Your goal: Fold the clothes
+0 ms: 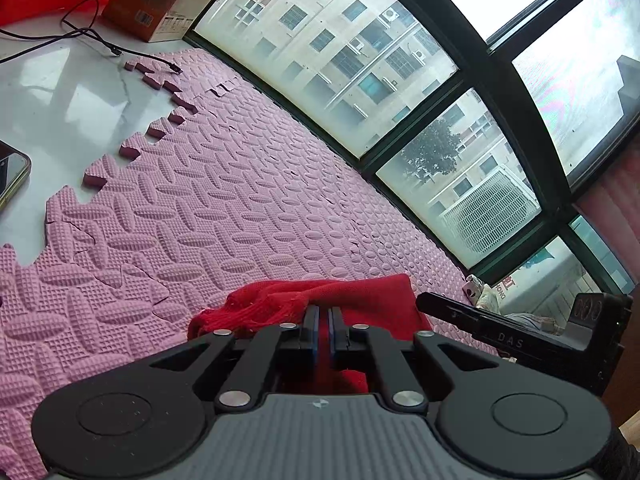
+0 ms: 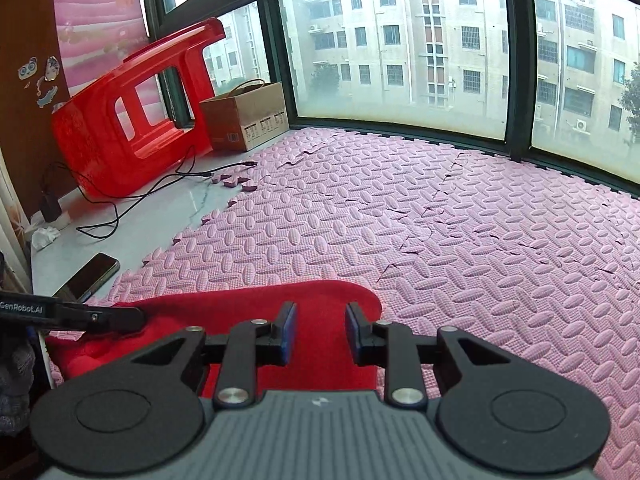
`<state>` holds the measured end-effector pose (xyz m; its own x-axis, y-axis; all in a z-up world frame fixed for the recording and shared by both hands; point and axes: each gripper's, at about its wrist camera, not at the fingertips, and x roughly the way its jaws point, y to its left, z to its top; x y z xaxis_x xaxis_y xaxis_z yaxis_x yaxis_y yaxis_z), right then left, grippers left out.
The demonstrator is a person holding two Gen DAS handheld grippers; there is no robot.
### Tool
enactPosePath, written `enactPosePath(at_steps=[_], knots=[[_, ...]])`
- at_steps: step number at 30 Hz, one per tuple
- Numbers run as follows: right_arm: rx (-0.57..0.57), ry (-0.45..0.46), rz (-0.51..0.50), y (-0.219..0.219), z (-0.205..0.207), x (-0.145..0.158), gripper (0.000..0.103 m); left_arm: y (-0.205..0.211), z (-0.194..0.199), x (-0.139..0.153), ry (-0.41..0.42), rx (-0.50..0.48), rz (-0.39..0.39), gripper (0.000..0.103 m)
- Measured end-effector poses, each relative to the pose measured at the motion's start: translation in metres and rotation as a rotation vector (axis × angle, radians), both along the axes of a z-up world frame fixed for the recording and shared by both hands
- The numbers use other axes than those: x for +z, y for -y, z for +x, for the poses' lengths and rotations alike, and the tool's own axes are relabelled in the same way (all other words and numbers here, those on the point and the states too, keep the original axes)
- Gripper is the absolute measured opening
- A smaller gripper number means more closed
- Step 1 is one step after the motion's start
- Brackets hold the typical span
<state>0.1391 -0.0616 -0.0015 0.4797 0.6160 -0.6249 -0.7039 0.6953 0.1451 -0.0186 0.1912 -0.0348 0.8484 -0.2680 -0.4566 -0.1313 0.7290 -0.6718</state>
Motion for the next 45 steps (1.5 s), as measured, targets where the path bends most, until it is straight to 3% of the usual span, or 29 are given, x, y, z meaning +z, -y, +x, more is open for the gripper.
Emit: enactPosePath(at_steps=[6, 20, 27, 30, 45], knots=[[-0.020, -0.037, -0.027, -0.013, 0.017, -0.014, 0.027, -0.001, 0.001, -0.001, 0.001, -0.004, 0.000, 0.007], [0.109, 0.046, -0.008, -0.016, -0.030, 0.012, 0.027, -0.001, 0.002, -0.001, -0.004, -0.005, -0.001, 0.007], [0.262, 0.062, 0.008, -0.031, -0.080, 0.019, 0.027, -0.002, 0.002, 0.000, -0.005, -0.006, -0.002, 0.007], [0.321, 0.118, -0.016, -0.039, -0.103, 0.019, 0.027, -0.002, 0.002, -0.001, -0.005, -0.007, -0.003, 0.007], [0.378, 0.173, -0.036, -0.041, -0.136, 0.011, 0.027, -0.003, 0.001, -0.001, -0.003, -0.005, -0.011, 0.007]])
